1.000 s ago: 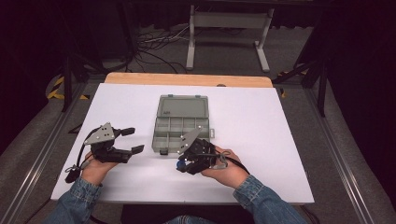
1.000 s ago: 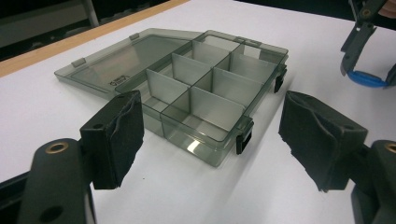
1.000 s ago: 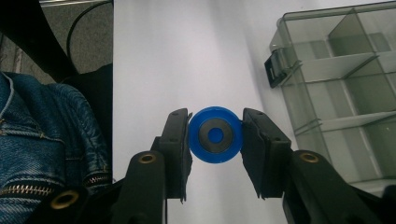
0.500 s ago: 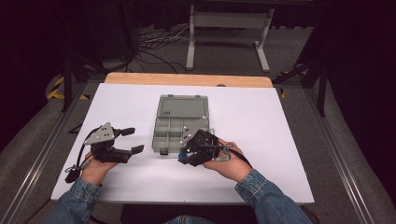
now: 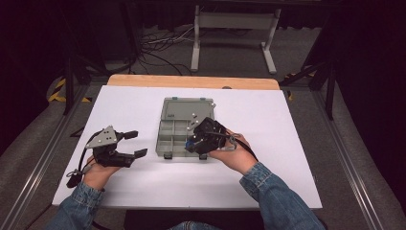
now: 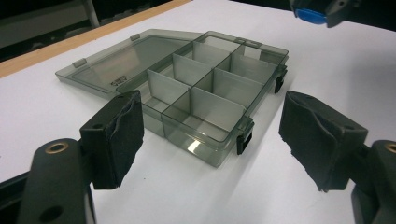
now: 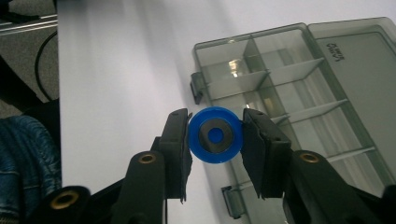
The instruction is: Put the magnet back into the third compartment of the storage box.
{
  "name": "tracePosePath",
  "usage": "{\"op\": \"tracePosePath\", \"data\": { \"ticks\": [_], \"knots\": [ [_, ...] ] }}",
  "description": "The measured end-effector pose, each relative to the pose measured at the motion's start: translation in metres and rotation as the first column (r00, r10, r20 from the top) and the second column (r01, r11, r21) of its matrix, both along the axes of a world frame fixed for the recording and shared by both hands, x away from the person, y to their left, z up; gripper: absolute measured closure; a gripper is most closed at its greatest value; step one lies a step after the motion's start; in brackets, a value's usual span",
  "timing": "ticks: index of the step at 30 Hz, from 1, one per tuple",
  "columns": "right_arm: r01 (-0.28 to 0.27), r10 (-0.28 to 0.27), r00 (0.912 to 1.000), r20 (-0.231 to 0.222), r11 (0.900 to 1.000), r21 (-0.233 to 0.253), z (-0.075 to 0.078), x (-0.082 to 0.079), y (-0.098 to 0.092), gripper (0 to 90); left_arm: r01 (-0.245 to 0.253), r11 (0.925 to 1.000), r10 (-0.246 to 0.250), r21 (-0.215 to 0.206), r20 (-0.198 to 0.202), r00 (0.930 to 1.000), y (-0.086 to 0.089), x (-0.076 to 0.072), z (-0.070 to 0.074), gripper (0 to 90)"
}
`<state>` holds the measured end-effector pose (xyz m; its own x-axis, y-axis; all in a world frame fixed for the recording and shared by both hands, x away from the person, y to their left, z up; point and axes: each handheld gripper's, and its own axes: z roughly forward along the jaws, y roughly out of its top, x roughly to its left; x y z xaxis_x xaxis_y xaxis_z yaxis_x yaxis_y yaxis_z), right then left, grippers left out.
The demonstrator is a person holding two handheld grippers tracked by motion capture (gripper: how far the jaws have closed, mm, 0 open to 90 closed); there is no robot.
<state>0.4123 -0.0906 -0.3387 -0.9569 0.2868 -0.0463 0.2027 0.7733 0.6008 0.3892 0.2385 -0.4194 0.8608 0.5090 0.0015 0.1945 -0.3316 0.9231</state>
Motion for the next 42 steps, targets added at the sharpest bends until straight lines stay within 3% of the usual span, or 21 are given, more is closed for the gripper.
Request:
{"op": "tracePosePath", "data": {
  "ticks": [17,42],
  "knots": [
    [0.093,-0.093,0.9956,-0.013,0.996,0.002,-0.004,0.041,-0.001,62.9,0.003,1.0,-0.003,0.0,-0.004,1.0,0.0,0.001,0.0,22.6],
    [0.202,-0.202,0.9786,-0.036,0.979,-0.017,-0.017,0.078,-0.004,62.9,0.002,1.0,-0.002,0.001,-0.008,1.0,0.0,0.001,-0.001,22.7]
  ]
}}
